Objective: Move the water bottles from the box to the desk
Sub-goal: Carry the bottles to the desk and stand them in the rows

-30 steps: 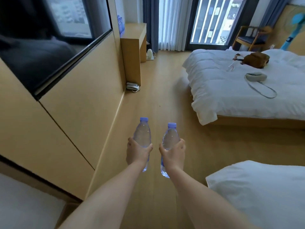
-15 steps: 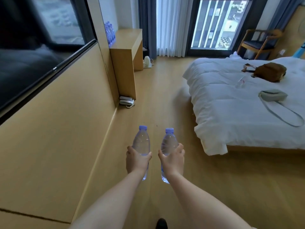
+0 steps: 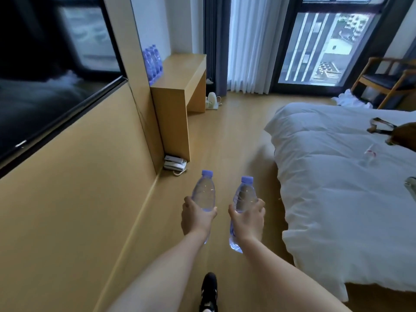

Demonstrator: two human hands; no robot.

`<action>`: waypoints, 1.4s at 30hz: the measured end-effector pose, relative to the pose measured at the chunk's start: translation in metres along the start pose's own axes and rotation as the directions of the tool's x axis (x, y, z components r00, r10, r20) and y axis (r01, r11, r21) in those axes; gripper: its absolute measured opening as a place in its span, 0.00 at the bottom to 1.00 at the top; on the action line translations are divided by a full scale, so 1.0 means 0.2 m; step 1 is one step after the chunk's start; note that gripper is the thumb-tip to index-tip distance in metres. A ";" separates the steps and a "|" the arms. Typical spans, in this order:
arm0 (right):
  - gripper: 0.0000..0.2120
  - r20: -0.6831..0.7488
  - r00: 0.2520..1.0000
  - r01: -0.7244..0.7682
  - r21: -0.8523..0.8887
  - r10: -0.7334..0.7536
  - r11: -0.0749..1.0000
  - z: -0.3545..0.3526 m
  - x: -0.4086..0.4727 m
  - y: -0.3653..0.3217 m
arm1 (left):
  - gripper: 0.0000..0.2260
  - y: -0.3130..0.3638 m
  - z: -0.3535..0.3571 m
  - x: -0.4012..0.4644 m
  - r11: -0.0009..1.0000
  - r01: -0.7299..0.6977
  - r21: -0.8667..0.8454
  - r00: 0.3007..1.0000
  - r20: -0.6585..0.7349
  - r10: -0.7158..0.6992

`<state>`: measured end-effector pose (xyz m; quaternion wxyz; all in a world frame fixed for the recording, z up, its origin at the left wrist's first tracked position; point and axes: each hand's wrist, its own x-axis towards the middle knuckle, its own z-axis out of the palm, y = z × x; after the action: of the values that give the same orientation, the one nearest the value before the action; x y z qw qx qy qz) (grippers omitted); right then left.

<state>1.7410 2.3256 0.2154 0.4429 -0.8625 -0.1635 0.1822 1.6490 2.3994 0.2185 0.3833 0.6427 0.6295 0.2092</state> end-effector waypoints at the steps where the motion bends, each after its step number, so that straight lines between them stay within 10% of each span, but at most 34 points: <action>1: 0.36 -0.006 1.000 -0.004 0.002 0.004 1.000 0.04 0.14 -0.04 | 0.32 0.07 0.06 0.13 1.000 0.002 0.000 1.000 0.002 -0.002; 30: 0.32 0.068 0.997 0.050 -0.130 -0.041 0.990 0.45 3.47 -1.10 | 0.30 2.00 1.49 2.66 0.995 0.037 -0.095 0.999 0.012 -0.036; 42: 0.33 0.194 0.976 0.112 -0.066 -0.097 0.992 1.23 4.52 -1.80 | 0.26 2.38 1.55 3.99 0.978 0.157 -0.136 0.982 -0.079 -0.169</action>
<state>2.3794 3.0990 0.2255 0.4009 -0.8476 -0.2572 0.2339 2.2865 3.1433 0.2150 0.4113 0.5525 0.6819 0.2460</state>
